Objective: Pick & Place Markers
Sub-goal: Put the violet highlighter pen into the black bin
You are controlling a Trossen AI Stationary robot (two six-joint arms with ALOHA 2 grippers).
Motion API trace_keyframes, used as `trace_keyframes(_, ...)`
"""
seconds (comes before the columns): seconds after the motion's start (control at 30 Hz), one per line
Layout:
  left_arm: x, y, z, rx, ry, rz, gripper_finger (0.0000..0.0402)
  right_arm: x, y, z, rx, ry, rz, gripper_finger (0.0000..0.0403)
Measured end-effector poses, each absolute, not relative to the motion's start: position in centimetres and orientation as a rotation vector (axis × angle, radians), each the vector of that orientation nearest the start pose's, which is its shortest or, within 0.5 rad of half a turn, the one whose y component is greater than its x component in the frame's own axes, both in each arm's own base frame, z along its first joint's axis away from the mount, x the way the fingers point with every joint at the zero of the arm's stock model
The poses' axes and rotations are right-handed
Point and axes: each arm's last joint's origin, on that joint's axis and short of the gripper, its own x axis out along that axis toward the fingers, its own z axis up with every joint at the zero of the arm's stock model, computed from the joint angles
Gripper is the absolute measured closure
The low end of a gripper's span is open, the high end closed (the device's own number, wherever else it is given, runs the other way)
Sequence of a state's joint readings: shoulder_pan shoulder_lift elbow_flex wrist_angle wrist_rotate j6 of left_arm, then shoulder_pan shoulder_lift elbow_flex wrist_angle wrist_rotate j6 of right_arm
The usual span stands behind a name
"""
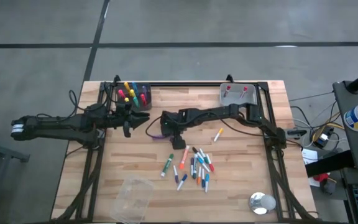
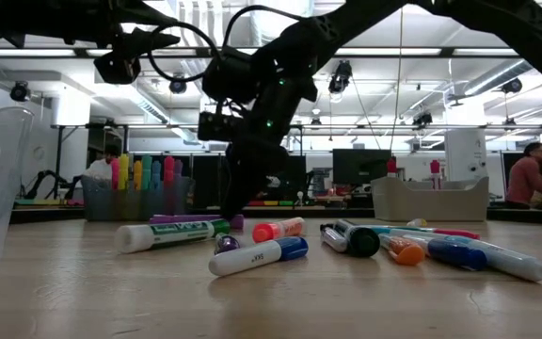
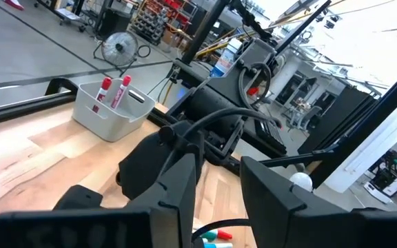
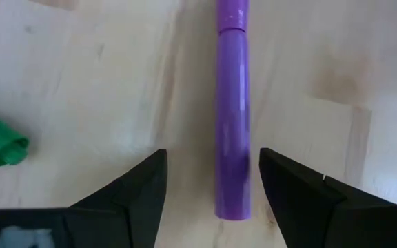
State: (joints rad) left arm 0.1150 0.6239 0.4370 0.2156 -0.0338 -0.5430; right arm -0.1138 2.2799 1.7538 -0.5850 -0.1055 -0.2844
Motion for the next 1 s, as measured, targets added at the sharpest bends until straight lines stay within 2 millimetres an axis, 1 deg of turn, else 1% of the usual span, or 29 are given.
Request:
trace_keyframes(0.13, 15.31, 1.87, 27.39, -0.541, -0.068, 0.137, 0.0294, 47.39, -5.17, 14.60, -0.126, 1.096, 0.143, 0.0187)
trace_keyframes(0.37, 15.31, 1.88, 27.39, -0.541, -0.068, 0.138, 0.0294, 47.32, -5.14, 14.49, -0.112, 1.103, 0.136, 0.0236)
trace_keyframes(0.57, 15.31, 1.88, 27.39, -0.542, -0.068, 0.138, 0.0294, 47.28, -5.16, 14.46, -0.095, 1.108, 0.123, 0.0263)
trace_keyframes(0.87, 15.31, 1.88, 27.39, -0.547, -0.069, 0.138, 0.0294, 46.97, -5.15, 14.15, -0.095, 1.144, 0.096, 0.0287)
trace_keyframes(1.0, 15.31, 1.87, 27.39, -0.547, -0.069, 0.138, 0.0294, 46.67, -5.12, 13.69, -0.073, 1.164, 0.086, 0.0293)
